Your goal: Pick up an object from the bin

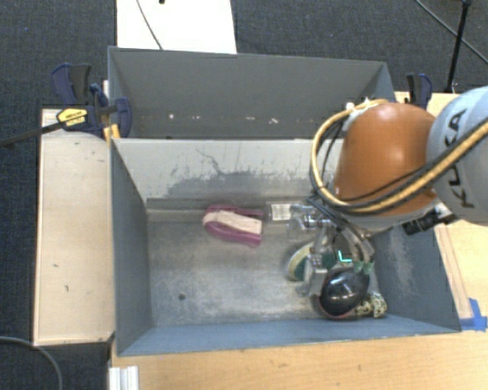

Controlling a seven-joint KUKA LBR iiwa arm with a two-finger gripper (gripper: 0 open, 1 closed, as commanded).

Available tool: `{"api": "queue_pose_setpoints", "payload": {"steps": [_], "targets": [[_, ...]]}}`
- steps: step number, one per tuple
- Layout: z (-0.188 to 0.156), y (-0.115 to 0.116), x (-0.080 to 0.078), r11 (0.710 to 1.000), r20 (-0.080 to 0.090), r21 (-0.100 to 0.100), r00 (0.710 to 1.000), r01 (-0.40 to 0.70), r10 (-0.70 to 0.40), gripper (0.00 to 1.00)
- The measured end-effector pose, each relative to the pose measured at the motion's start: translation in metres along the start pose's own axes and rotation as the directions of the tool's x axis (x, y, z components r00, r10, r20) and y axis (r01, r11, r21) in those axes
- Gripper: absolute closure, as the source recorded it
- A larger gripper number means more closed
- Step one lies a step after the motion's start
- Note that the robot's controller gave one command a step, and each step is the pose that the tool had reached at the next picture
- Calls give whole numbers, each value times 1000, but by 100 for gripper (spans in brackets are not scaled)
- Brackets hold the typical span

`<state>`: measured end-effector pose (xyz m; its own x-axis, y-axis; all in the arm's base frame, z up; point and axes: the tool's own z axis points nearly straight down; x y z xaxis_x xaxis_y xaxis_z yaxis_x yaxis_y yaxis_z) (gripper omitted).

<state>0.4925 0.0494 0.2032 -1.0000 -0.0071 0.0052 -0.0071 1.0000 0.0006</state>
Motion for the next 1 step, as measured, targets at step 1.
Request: {"api": "queue_pose_setpoints", "payload": {"steps": [1], "targets": [[101, -77, -38, 995, 2, 3, 995, 100, -100, 0]]}}
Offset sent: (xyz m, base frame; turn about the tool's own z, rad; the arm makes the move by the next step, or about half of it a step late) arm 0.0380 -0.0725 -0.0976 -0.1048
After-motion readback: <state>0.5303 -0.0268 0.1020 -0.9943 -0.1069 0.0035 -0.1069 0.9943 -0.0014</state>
